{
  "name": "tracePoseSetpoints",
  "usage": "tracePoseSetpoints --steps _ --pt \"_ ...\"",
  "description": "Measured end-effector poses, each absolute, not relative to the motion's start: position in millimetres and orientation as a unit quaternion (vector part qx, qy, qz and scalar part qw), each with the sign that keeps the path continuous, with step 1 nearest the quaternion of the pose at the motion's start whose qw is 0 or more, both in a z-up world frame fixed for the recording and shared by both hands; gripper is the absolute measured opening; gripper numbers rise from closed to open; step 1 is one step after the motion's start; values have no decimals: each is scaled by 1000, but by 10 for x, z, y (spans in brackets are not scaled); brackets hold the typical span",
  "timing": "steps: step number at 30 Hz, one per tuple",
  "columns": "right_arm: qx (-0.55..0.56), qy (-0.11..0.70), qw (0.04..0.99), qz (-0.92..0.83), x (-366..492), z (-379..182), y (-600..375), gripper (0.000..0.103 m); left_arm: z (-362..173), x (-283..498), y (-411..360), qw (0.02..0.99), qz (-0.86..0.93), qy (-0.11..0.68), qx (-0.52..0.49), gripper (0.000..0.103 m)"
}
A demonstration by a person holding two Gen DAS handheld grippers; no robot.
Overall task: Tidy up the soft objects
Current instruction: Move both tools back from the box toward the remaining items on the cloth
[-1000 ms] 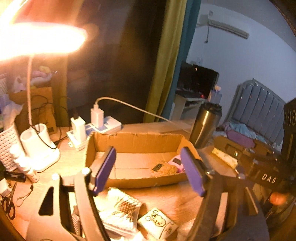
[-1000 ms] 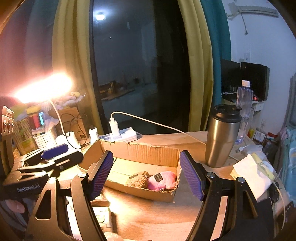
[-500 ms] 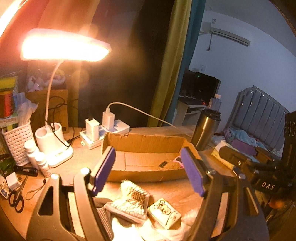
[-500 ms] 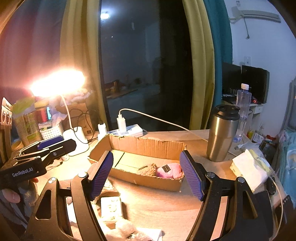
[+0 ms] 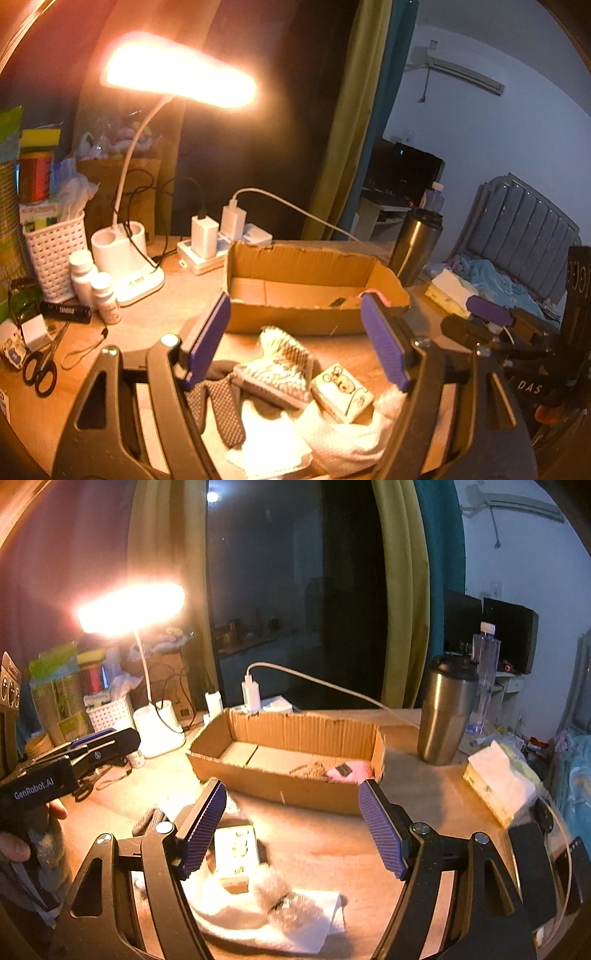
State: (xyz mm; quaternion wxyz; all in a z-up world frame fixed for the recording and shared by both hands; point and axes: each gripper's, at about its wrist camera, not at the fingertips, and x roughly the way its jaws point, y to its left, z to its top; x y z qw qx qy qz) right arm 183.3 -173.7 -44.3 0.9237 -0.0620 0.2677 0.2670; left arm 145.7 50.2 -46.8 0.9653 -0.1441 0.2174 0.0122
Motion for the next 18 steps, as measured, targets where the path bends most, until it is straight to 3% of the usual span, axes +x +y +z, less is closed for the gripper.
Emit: tracePoseSetpoints --steps 18 --pt "-75 332 900 273 1700 -1037 -1732 77 -807 1252 436 957 9 246 -150 75"
